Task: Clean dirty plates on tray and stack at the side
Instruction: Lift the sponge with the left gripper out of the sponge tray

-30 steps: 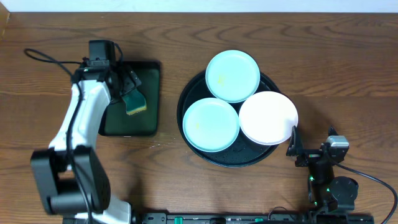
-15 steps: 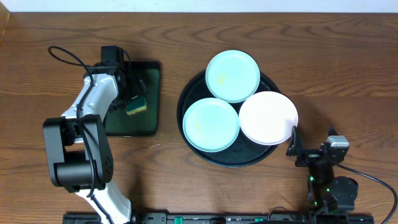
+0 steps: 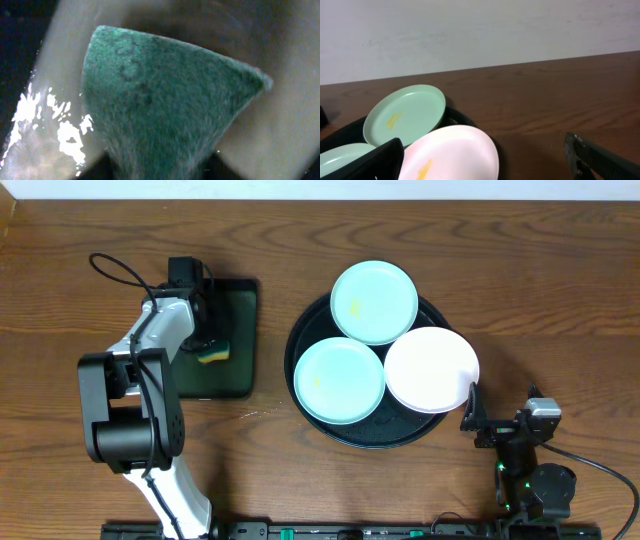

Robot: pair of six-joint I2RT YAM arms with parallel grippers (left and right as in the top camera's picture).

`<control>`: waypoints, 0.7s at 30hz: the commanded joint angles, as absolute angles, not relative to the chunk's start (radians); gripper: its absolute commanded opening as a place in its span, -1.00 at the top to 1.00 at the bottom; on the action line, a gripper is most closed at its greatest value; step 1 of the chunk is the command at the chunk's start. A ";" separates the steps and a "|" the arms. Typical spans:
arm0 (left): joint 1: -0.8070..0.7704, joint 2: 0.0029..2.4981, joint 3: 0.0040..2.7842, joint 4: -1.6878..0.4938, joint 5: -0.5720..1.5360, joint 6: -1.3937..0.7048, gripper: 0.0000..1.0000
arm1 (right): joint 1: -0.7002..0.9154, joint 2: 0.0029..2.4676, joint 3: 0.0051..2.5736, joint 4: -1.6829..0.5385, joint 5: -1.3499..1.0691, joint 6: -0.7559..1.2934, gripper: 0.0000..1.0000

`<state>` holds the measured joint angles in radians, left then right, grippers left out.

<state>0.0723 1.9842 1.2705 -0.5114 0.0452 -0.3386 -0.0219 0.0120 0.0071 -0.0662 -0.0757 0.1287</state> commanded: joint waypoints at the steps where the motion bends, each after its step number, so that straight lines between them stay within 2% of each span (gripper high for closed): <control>1: 0.080 2.003 1.280 -0.502 0.044 -0.326 0.71 | -0.018 0.007 0.006 -0.070 -0.076 0.122 -0.98; 2: 0.080 2.002 1.280 -0.501 0.044 -0.326 0.85 | -0.018 0.007 0.006 -0.070 -0.076 0.122 -0.98; 6: 0.080 2.002 1.280 -0.494 0.044 -0.326 0.81 | -0.018 0.007 0.006 -0.070 -0.076 0.122 -0.99; 7: 0.080 2.002 1.280 -0.489 0.044 -0.326 0.27 | -0.018 0.007 0.006 -0.070 -0.076 0.122 -0.98; 8: 0.080 2.002 1.280 -0.487 0.044 -0.326 -0.18 | -0.018 0.007 0.006 -0.070 -0.076 0.122 -0.99; 10: 0.080 2.001 1.281 -0.479 0.043 -0.326 -0.57 | -0.018 0.007 0.006 -0.070 -0.076 0.122 -0.99; 12: 0.080 1.997 1.281 -0.471 0.041 -0.326 -0.78 | -0.018 0.007 0.006 -0.070 -0.076 0.122 -0.99; 19: 0.085 1.979 1.281 -0.436 0.041 -0.307 -0.78 | -0.018 0.007 0.006 -0.070 -0.076 0.122 -0.98; 20: 0.085 1.979 1.280 -0.431 0.041 -0.297 -0.72 | -0.018 0.007 0.006 -0.070 -0.076 0.122 -0.98; 21: 0.085 1.979 1.280 -0.427 0.041 -0.283 -0.57 | -0.018 0.007 0.006 -0.070 -0.076 0.122 -0.99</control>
<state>0.0784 1.9862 1.2705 -0.4335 0.0463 -0.3271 -0.0219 0.0120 0.0071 -0.0662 -0.0757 0.1287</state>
